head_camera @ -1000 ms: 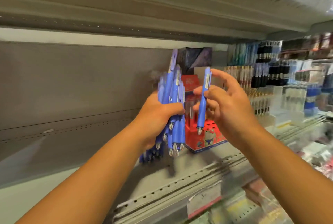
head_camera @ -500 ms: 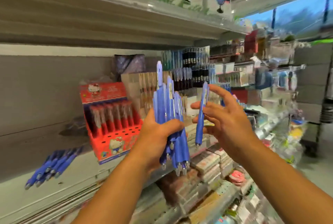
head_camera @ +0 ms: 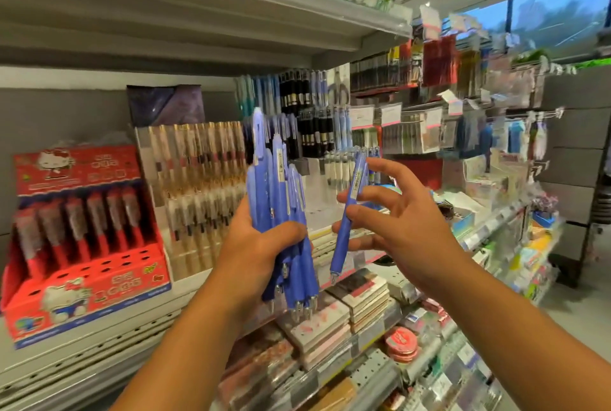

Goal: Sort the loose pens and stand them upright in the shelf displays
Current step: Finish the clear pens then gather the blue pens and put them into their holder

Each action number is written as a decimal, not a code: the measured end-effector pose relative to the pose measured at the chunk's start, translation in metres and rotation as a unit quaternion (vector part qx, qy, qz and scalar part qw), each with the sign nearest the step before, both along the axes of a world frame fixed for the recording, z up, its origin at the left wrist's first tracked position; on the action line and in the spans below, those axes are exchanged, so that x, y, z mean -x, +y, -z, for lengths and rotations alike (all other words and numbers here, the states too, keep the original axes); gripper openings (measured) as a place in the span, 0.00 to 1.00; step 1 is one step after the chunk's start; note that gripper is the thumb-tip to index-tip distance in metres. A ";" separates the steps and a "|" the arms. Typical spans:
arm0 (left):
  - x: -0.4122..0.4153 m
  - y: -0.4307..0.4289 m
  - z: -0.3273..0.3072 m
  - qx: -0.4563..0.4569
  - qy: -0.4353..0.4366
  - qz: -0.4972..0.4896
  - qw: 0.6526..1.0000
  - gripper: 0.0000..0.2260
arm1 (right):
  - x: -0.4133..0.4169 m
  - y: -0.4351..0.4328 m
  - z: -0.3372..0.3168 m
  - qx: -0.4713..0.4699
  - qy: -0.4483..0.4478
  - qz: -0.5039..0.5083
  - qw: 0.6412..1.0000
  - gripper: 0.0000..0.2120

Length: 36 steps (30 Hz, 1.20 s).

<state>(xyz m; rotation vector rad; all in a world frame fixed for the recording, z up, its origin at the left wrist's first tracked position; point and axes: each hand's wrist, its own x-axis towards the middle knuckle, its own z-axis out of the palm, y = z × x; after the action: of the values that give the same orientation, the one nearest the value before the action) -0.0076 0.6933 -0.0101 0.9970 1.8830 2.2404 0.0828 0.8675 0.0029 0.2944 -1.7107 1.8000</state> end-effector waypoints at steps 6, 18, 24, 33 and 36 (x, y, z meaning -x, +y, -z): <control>0.060 0.011 -0.008 -0.028 0.017 -0.045 0.998 0.23 | 0.073 0.026 -0.006 -0.022 0.000 -0.019 1.000 0.23; 0.111 0.018 -0.005 -0.050 0.050 -0.190 0.979 0.26 | 0.206 0.039 -0.024 -0.129 0.061 -0.053 0.988 0.24; 0.095 0.034 0.004 -0.047 0.058 -0.274 0.959 0.32 | 0.248 0.037 -0.021 -0.219 0.088 -0.044 0.971 0.28; 0.088 0.051 0.013 -0.070 0.055 -0.350 0.933 0.36 | 0.266 0.035 -0.004 -0.234 0.071 -0.062 0.968 0.26; 0.089 0.050 0.015 -0.071 0.053 -0.351 0.932 0.31 | 0.265 0.035 0.002 -0.248 0.082 -0.042 0.964 0.24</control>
<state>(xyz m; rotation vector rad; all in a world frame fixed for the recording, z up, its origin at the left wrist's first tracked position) -0.0961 0.7430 -0.0250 0.4952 2.4484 2.7597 -0.1819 0.9029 0.0009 0.7130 -2.0304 1.3317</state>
